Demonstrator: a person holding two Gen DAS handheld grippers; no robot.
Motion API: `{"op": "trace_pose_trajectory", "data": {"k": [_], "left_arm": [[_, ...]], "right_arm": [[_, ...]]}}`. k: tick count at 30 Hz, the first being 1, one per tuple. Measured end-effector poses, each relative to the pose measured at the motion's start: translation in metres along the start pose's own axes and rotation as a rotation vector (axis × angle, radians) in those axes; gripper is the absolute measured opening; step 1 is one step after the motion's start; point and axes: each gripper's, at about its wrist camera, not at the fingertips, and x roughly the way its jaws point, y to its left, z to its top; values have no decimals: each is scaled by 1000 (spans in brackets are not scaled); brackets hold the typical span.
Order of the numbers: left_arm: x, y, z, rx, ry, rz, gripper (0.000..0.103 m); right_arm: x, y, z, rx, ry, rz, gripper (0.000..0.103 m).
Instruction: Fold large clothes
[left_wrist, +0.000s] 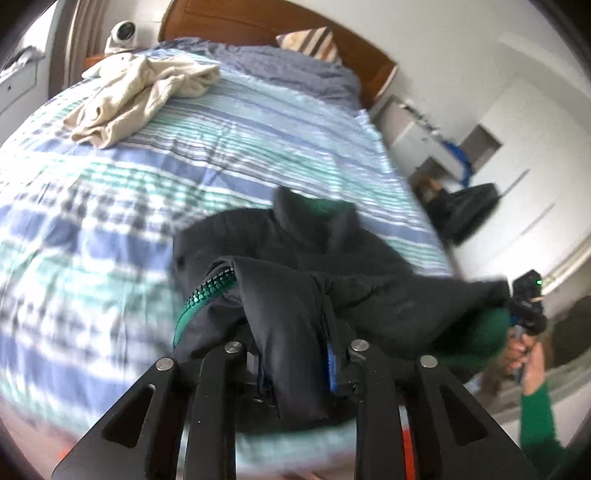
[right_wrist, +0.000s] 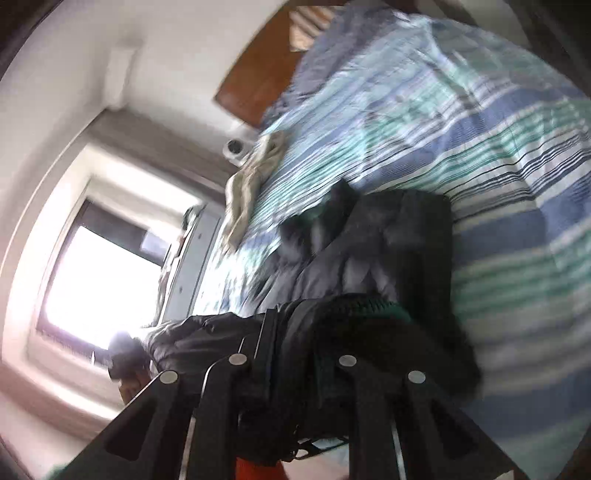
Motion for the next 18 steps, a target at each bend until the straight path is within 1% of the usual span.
{"op": "trace_pose_trajectory", "data": {"k": [1, 3, 4, 5, 6, 7, 8, 9, 10, 11, 12, 13, 14, 15, 16, 18], "left_arm": [[15, 9, 6, -9, 14, 10, 29], [62, 28, 17, -47, 80, 45, 33], [84, 33, 20, -66, 122, 59, 36], [94, 38, 18, -86, 158, 69, 37], [94, 38, 12, -96, 176, 72, 37], [96, 41, 16, -109, 197, 59, 39], [93, 38, 17, -114, 210, 37, 48], [87, 36, 22, -120, 224, -5, 53], [79, 35, 26, -129, 227, -51, 62], [73, 31, 30, -137, 219, -85, 70], [67, 31, 34, -146, 207, -127, 76], [60, 34, 37, -156, 188, -175, 91], [54, 33, 38, -154, 167, -181, 103], [49, 35, 38, -133, 126, -156, 102], [51, 34, 37, -101, 113, -102, 102], [61, 37, 34, -55, 124, -12, 102]], "right_arm": [[18, -18, 9, 51, -2, -14, 17], [51, -56, 19, 165, 4, -31, 20], [63, -71, 18, 219, 17, -30, 25], [73, -84, 17, 279, 16, -16, 30], [76, -95, 14, 339, -15, 20, 34], [76, -101, 13, 385, -49, 62, 38], [74, -102, 11, 404, -70, 100, 52], [71, -98, 13, 396, -80, 133, 71], [68, -92, 17, 371, -83, 143, 80], [63, -81, 23, 313, -89, 121, 91], [59, -73, 28, 261, -95, 84, 93], [56, -60, 34, 181, -100, 20, 93], [56, -46, 38, 101, -96, -38, 93], [58, -39, 42, 37, -85, -81, 93], [64, -31, 45, -31, -63, -128, 93], [87, -16, 44, -166, 16, -232, 93]]}}
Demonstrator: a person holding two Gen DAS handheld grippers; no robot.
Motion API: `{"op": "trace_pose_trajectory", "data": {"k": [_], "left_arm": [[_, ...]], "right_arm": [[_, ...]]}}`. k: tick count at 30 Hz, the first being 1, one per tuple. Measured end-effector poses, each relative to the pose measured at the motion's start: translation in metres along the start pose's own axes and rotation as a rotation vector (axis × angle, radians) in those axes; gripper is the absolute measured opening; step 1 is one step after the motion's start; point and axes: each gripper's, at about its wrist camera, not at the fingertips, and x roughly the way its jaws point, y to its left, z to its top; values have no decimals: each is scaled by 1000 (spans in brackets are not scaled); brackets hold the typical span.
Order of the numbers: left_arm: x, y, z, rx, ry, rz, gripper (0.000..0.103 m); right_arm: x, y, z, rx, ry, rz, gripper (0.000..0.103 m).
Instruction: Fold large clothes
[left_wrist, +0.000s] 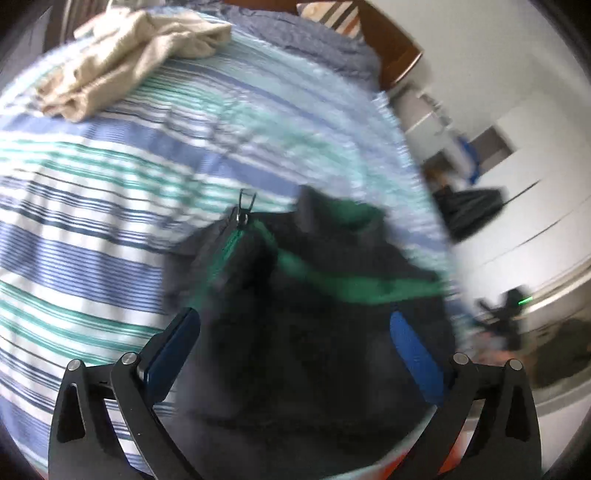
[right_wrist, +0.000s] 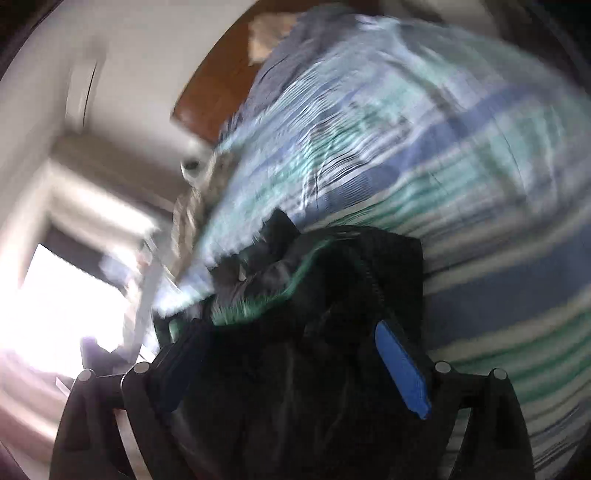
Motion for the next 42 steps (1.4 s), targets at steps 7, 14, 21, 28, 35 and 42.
{"op": "trace_pose_trajectory", "data": {"k": [7, 14, 21, 28, 35, 42], "left_arm": [[70, 22, -33, 61, 118, 154, 71], [-1, -27, -20, 141, -142, 175, 16], [20, -40, 4, 192, -326, 395, 20], [100, 22, -26, 88, -251, 437, 62], [106, 43, -27, 9, -273, 322, 66], [114, 39, -30, 22, -296, 341, 66]], "right_arm": [[43, 25, -26, -270, 113, -279, 79], [-14, 86, -3, -424, -97, -402, 11], [-11, 74, 46, -310, -296, -446, 6], [88, -17, 9, -143, -122, -463, 6], [107, -21, 2, -139, -193, -471, 8], [106, -29, -5, -113, -243, -419, 8]]}}
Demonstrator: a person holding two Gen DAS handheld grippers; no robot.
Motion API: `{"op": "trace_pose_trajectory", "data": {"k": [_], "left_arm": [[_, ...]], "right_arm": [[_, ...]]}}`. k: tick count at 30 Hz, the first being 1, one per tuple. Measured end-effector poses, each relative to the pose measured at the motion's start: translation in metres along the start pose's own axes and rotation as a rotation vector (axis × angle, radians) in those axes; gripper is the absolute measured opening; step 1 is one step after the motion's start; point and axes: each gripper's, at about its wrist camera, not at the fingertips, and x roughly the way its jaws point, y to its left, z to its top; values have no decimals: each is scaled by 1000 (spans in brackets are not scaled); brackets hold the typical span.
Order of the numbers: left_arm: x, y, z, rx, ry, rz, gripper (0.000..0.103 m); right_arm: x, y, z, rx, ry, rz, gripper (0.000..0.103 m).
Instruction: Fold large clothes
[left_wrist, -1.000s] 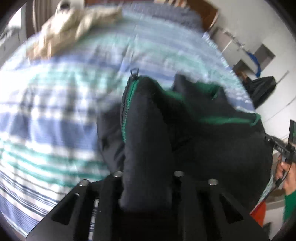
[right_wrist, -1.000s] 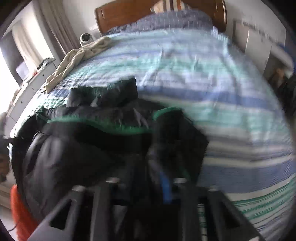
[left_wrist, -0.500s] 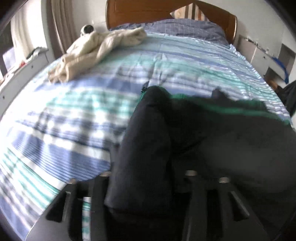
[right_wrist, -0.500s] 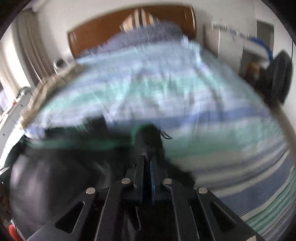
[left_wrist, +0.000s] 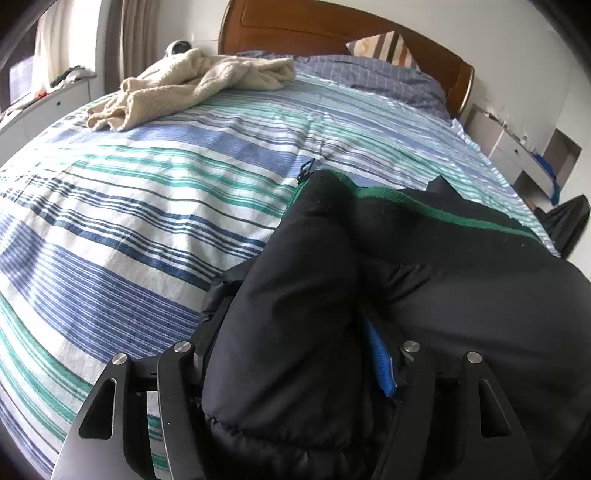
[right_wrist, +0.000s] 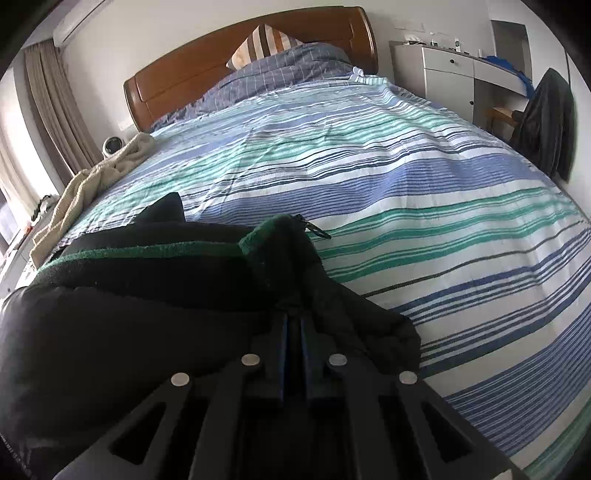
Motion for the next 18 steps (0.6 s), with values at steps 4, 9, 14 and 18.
{"op": "trace_pose_trajectory", "data": {"k": [4, 9, 14, 18], "left_arm": [[1, 1, 0, -1, -5, 2, 66], [1, 5, -2, -16, -5, -16, 66], [2, 8, -3, -30, -7, -37, 67], [3, 10, -3, -39, -9, -46, 67]], "right_arm": [[0, -2, 0, 9, -2, 12, 8], [0, -3, 0, 12, -6, 14, 8], [1, -5, 0, 21, -8, 25, 7], [1, -6, -1, 25, -7, 30, 7]]}}
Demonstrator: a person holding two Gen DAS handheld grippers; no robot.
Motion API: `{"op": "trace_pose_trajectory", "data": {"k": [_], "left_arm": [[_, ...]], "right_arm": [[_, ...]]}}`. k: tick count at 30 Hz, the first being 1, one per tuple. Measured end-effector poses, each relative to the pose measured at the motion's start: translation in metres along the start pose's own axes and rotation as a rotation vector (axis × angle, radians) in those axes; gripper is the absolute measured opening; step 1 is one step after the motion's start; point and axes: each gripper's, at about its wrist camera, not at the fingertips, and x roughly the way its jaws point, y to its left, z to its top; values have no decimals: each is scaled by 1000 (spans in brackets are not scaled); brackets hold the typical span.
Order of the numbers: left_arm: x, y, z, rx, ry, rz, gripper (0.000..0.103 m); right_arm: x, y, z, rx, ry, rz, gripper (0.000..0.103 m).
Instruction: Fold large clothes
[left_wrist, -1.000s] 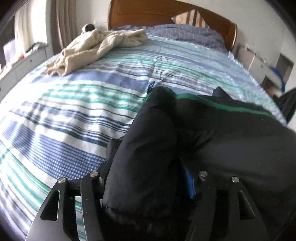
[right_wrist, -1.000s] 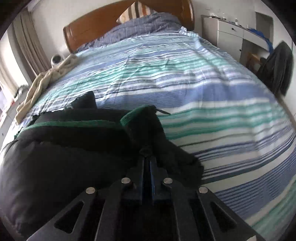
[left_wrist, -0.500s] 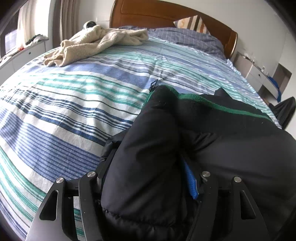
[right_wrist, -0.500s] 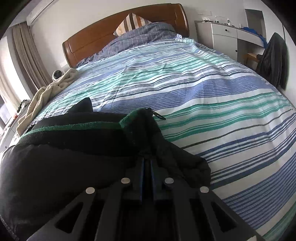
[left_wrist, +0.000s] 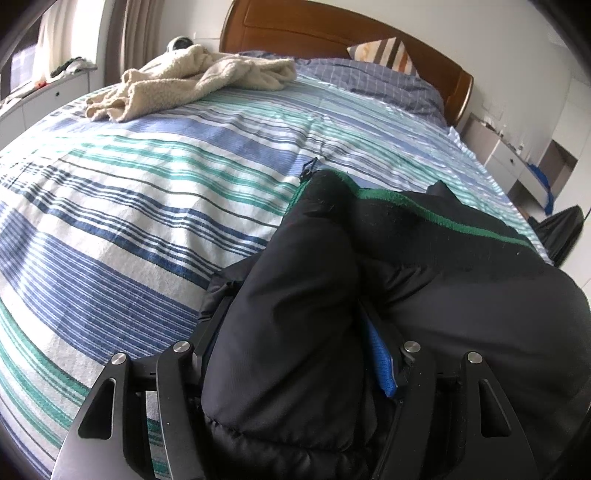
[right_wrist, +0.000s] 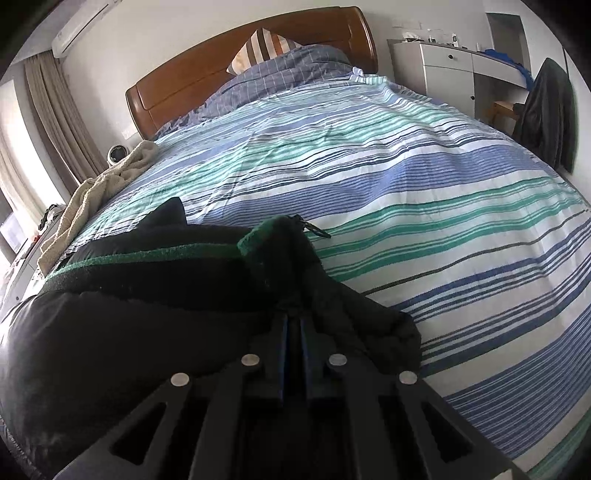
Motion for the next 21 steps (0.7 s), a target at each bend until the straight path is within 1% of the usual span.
{"op": "trace_pose_trajectory", "data": {"k": [4, 6, 8, 10, 11, 12, 14, 15, 17, 18, 19, 20, 21], "left_arm": [[-1, 0, 1, -5, 4, -4, 67], [-4, -2, 1, 1, 12, 6, 68], [-7, -5, 4, 10, 34, 28, 71], [-19, -9, 12, 24, 87, 60, 72], [-27, -10, 14, 28, 97, 61, 72], [-42, -13, 17, 36, 88, 49, 72], [-72, -18, 20, 57, 34, 30, 73], [-88, -25, 22, 73, 4, 19, 75], [-107, -42, 26, 106, -32, -14, 80], [-113, -56, 28, 133, -37, -40, 81], [-114, -71, 29, 160, -30, -72, 83], [-114, -82, 29, 179, -20, -100, 83], [-111, -97, 28, 198, -6, -133, 83]], "right_arm": [[-1, 1, 1, -3, 4, -4, 7], [-3, 0, 2, 5, 4, 7, 7], [-5, -4, 5, 23, 24, 34, 8], [-8, -8, 13, 29, 66, 57, 10], [-15, -9, 19, 23, 87, 72, 15], [-23, -8, 22, 16, 85, 82, 24], [-53, -7, 32, -16, 34, 101, 31], [-64, -4, 36, -32, 17, 109, 31], [-84, 4, 45, -58, 4, 171, 32], [-89, 9, 49, -64, 14, 222, 32], [-90, 15, 51, -65, 33, 278, 32], [-87, 22, 52, -61, 69, 353, 32], [-83, 26, 52, -57, 92, 385, 32]]}}
